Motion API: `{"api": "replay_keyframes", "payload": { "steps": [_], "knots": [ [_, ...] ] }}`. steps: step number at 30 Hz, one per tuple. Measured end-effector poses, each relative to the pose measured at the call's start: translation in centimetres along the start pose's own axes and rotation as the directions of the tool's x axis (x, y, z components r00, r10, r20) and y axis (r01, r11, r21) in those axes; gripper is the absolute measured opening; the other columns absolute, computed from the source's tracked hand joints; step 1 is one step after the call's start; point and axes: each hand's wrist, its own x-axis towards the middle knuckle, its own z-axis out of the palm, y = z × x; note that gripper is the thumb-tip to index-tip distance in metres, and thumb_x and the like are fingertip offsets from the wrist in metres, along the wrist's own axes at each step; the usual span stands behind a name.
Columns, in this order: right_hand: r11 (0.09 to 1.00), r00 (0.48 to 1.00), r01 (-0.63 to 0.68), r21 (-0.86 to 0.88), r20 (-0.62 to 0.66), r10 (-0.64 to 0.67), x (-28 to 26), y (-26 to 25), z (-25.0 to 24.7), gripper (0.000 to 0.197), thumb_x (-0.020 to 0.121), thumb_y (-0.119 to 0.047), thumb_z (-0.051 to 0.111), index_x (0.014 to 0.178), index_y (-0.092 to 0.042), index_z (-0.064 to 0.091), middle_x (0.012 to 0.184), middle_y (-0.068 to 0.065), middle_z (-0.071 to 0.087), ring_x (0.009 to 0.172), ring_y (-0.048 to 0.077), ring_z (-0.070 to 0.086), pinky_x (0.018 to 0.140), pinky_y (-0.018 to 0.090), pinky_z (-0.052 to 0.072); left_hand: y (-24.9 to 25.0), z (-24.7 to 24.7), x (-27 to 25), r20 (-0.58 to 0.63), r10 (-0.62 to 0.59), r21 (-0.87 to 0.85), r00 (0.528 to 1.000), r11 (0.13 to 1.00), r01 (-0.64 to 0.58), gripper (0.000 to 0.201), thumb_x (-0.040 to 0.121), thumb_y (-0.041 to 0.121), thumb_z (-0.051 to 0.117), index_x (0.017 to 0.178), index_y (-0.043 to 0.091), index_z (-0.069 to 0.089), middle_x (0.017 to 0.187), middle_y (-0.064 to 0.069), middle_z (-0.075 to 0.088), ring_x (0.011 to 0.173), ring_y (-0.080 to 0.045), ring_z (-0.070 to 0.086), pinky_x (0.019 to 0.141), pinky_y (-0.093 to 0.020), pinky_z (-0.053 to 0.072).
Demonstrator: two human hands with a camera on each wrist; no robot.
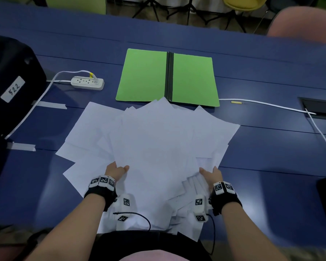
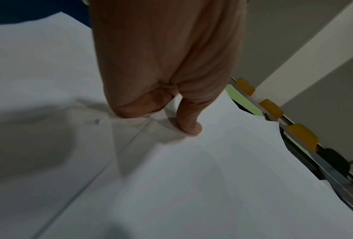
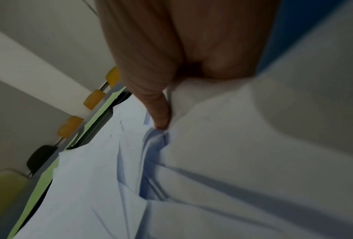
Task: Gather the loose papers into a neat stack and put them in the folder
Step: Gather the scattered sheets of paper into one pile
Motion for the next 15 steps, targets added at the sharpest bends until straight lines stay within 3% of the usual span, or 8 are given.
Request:
{"api": "replay_keyframes", "payload": {
  "steps": [3,6,9,11,13,15],
  "knots": [
    [0.999,0.995,0.031,-0.011,-0.094,-0.032,0.2,0.7,-0.7,0.033,0.09,-0.007,0.056,0.12,0.008,0.056,0.124,0.023,0.058,0.104,0.032,0.057,0.084,0.032,0.043,0.1,0.0,-0.2,-0.003,-0.009,-0.001,1.0,1.0,0.009,0.038,0.088,0.006,0.062,0.125,-0.003,0.056,0.129,-0.015,0.06,0.122,-0.033,0.053,0.108,-0.041,0.04],
    [0.998,0.979,0.039,0.039,-0.2,-0.03,1.1,1.4,-1.9,0.021,0.086,-0.001,0.052,0.102,0.004,0.065,0.099,0.018,0.066,0.084,0.026,0.056,0.074,0.027,0.041,0.0,0.0,-0.1,-0.003,-0.019,-0.02,1.0,1.0,0.019,0.038,0.088,0.005,0.063,0.124,-0.004,0.056,0.128,-0.016,0.06,0.121,-0.033,0.054,0.107,-0.043,0.041],
    [1.0,0.996,-0.002,-0.017,-0.095,0.0,1.2,1.4,-2.0,0.007,0.086,0.0,0.052,0.083,0.001,0.058,0.081,0.01,0.058,0.083,0.02,0.051,0.064,0.019,0.042,0.2,0.1,-0.4,-0.022,-0.015,-0.009,1.0,1.0,0.015,0.035,0.087,0.006,0.063,0.12,-0.005,0.057,0.125,-0.018,0.062,0.119,-0.034,0.056,0.107,-0.043,0.042],
    [1.0,1.0,0.014,-0.022,-0.007,-0.014,0.8,1.0,-1.3,0.003,0.087,-0.001,0.054,0.085,0.002,0.054,0.08,0.008,0.055,0.085,0.02,0.049,0.063,0.021,0.043,0.1,0.2,-0.3,-0.026,-0.007,0.003,1.0,1.0,0.007,0.034,0.087,0.007,0.063,0.119,-0.005,0.058,0.124,-0.018,0.062,0.118,-0.033,0.056,0.107,-0.044,0.042],
    [0.999,0.998,0.042,-0.029,0.044,-0.041,0.4,0.8,-0.6,0.021,0.087,-0.009,0.06,0.102,0.005,0.055,0.092,0.011,0.056,0.087,0.022,0.052,0.072,0.029,0.042,0.2,0.2,-0.4,-0.025,-0.004,0.008,1.0,1.0,0.004,0.034,0.087,0.007,0.063,0.119,-0.004,0.058,0.124,-0.018,0.062,0.119,-0.033,0.056,0.107,-0.044,0.041],
    [0.993,0.995,0.095,-0.063,0.029,-0.094,0.1,0.6,-0.6,0.019,0.085,-0.012,0.063,0.095,0.004,0.058,0.092,0.016,0.061,0.09,0.028,0.06,0.074,0.031,0.043,0.2,0.1,-0.3,-0.027,-0.003,0.03,1.0,1.0,0.003,0.036,0.087,0.008,0.064,0.12,-0.005,0.057,0.125,-0.018,0.062,0.119,-0.034,0.055,0.107,-0.045,0.041]
  ]
}}
